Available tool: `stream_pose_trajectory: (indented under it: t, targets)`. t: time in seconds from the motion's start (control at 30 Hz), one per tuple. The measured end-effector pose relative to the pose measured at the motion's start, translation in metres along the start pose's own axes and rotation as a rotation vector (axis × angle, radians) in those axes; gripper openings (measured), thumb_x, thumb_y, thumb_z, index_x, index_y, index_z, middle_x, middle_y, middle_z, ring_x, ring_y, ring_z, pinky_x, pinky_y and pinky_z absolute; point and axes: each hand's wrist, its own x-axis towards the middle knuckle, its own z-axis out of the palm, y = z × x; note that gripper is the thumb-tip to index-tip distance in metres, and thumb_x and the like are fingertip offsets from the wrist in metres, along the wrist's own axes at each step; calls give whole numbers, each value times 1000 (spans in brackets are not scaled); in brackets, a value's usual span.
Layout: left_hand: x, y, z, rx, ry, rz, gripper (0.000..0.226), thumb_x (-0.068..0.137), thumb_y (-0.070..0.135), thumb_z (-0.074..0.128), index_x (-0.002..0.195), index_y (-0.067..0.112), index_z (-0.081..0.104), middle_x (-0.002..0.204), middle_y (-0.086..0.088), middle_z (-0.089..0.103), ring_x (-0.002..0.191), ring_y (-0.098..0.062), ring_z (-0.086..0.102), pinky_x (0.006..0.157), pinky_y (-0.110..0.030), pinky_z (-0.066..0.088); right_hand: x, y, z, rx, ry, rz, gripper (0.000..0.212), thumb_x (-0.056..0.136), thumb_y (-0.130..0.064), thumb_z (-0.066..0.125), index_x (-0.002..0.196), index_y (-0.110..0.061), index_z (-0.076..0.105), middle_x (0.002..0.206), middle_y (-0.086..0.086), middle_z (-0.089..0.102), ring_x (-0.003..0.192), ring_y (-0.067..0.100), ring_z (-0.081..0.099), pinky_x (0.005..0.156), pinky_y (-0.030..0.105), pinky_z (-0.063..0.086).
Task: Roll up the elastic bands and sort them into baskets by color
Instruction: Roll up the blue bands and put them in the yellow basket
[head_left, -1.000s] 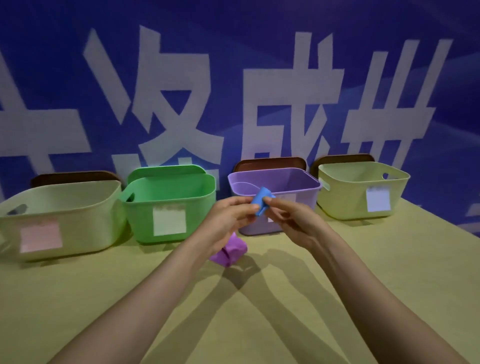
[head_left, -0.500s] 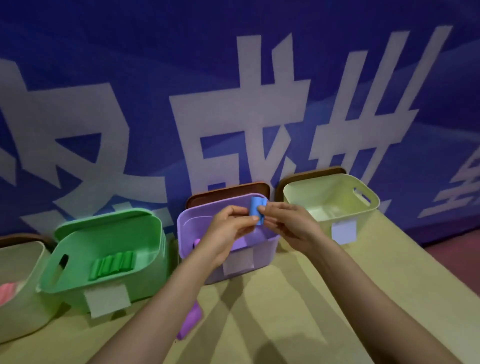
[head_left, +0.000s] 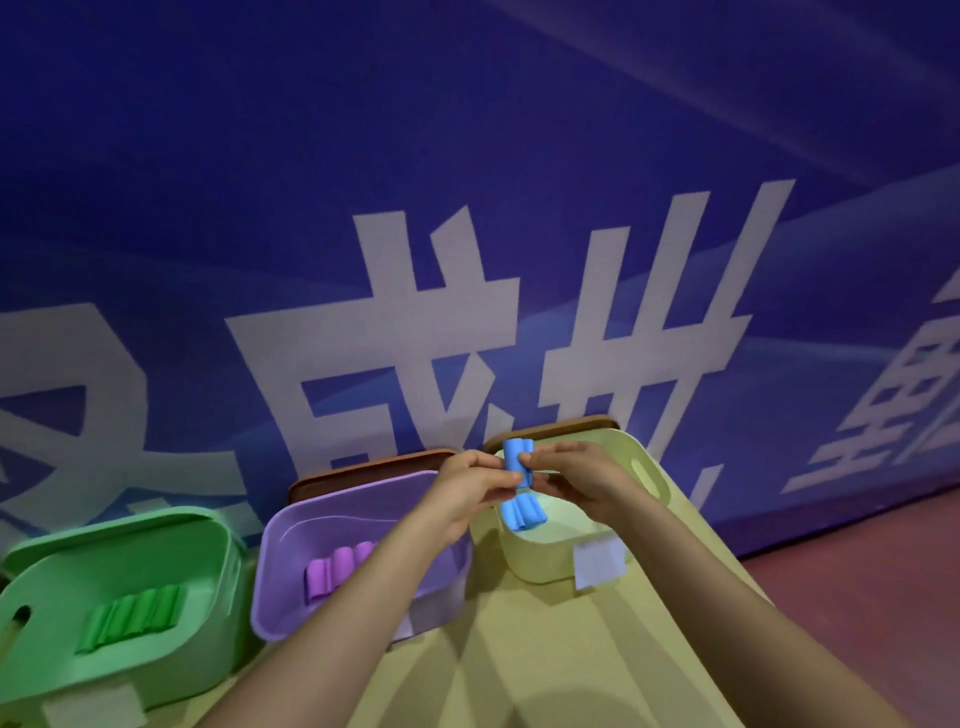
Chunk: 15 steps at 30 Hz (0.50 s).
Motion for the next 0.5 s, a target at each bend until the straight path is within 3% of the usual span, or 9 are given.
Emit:
stream_pose_trajectory:
  t: [0.07,0.17,0.23,0.37,0.5]
  targets:
    - [20,-5,13,18,20,-15,21,78,-8,69,89,3,56,88,-14,64,78,-21,66,68,-21,57,15,-2,-18,-24,-6,35,9,80,-3,72,85,-1,65,78,10,66,70,15,65,68,20,56]
    - [50,-16,32,45,27,-59,19,79,-9,68,83,4,54,82,-12,61,75,-19,63,64,-19,56,41,2,-44,-52,8,83,12,80,0,71,75,-4,61,72,9,62,65,13,64,58,18,54]
    - [72,-25,43,85,27,-96,16,81,-7,67,84,3,55,83,-12,61,74,-18,62,64,-18,56,61,9,-59,-63,4,125,13,81,0,70,75,-4,59,75,11,62,68,15,64,57,17,54]
    - [109,-45,51,197,-3,-204,18,90,-1,57,108,-5,58,100,-18,59,84,-21,61,70,-24,56,102,29,-81,-123,12,238,8,84,0,67,86,1,59,78,12,62,64,14,65,54,17,54]
    - [131,-62,52,307,-5,-338,16,93,-1,45,106,1,54,86,-9,50,76,-17,51,75,-29,50,135,54,-87,-203,13,339,10,83,4,66,79,2,57,76,14,60,64,17,64,54,21,56]
